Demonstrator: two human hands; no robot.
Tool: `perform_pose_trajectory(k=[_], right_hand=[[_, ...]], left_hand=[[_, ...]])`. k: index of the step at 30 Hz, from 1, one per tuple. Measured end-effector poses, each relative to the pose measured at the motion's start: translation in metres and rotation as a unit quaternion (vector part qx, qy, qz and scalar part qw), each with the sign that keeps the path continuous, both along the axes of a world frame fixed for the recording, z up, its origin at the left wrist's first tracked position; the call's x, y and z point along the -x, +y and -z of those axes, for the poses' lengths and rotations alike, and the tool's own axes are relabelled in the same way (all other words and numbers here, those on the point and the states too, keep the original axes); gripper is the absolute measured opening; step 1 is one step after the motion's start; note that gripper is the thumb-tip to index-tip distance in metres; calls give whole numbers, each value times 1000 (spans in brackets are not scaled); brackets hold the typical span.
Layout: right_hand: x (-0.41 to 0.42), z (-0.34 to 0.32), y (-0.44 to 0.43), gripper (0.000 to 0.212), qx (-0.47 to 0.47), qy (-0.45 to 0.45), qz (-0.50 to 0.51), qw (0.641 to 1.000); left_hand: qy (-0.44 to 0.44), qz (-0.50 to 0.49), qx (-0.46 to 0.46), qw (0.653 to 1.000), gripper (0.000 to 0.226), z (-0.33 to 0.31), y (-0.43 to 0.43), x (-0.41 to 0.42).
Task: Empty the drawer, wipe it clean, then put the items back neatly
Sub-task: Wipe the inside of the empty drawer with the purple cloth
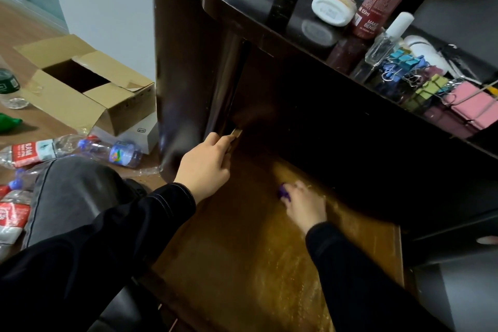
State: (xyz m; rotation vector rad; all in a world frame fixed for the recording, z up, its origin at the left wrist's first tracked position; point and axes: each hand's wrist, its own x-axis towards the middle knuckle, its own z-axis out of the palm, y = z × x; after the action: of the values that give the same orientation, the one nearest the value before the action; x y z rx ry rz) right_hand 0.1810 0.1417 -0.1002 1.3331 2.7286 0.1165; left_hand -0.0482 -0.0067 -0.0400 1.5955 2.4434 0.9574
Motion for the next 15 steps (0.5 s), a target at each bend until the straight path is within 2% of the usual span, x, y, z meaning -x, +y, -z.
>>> perform_pose_trajectory(k=[3,6,10,15], right_hand=[[22,0,45,33,54,7,117,992],[24,0,52,36,84,7,129,988],[-10,-7,-6,39,28,6,-12,1000],[-54,2,-117,39,112,-14,-210,971]], left_hand=[[2,-1,0,1000,49,0,1,0],[1,0,1,1000,48,-1,1,0],[1,0,0,1000,47,-3,1,0],[-3,1,0,1000,47,-3,0,-1]])
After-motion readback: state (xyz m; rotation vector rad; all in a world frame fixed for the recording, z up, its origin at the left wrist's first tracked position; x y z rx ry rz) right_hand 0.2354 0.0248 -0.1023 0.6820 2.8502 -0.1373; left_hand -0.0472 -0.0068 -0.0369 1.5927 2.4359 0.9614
